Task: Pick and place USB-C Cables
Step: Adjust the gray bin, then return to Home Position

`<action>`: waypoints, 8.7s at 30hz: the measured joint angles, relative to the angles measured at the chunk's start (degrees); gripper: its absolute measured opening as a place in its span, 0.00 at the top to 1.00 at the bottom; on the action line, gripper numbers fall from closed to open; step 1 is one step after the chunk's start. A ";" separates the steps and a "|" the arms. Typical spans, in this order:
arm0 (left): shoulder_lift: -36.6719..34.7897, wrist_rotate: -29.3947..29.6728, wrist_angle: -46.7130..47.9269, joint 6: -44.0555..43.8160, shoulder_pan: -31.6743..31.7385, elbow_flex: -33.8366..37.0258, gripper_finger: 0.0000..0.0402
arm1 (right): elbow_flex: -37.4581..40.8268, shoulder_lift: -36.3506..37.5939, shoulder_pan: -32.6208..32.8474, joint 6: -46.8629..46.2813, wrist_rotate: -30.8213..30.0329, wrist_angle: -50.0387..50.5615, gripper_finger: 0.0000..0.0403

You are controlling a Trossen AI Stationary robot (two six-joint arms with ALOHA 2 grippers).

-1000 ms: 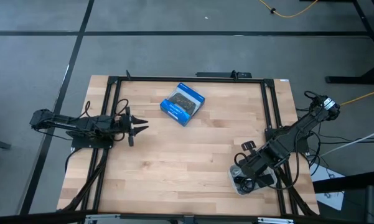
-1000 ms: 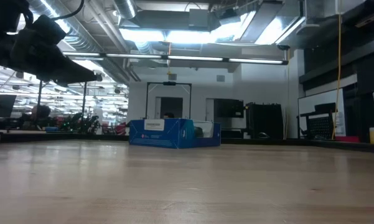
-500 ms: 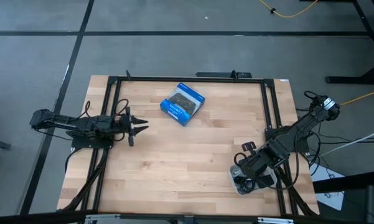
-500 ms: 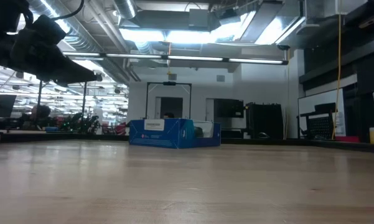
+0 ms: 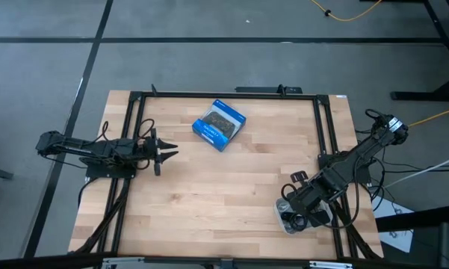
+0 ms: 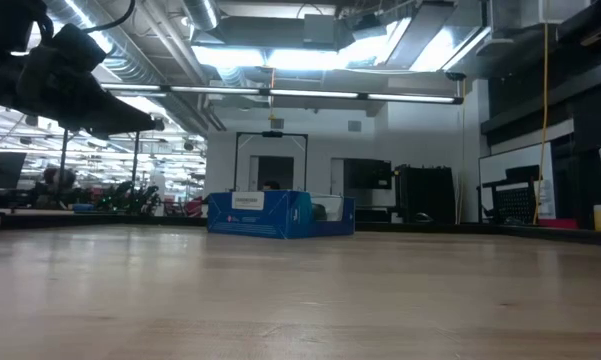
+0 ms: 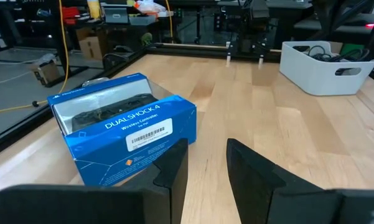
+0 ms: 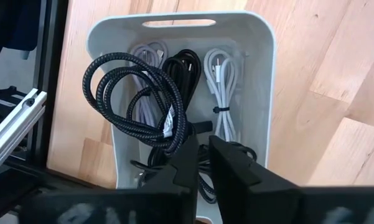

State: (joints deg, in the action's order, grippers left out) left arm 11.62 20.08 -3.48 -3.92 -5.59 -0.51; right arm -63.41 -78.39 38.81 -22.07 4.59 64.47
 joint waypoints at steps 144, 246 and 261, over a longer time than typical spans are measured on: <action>0.00 0.00 0.02 0.00 0.00 0.02 0.74 | 20.68 2.79 -12.09 -24.10 3.29 -30.86 1.00; 0.00 0.00 0.00 0.00 -0.01 0.04 0.74 | 48.25 66.19 -18.51 15.73 -11.51 -53.97 0.95; 0.00 0.00 0.00 0.00 -0.01 0.04 0.74 | 58.94 78.34 -25.52 22.43 -10.48 -61.55 0.95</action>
State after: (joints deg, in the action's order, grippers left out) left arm 11.62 20.08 -3.49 -3.92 -5.60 -0.47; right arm -4.48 -0.05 13.28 0.36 -5.89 2.92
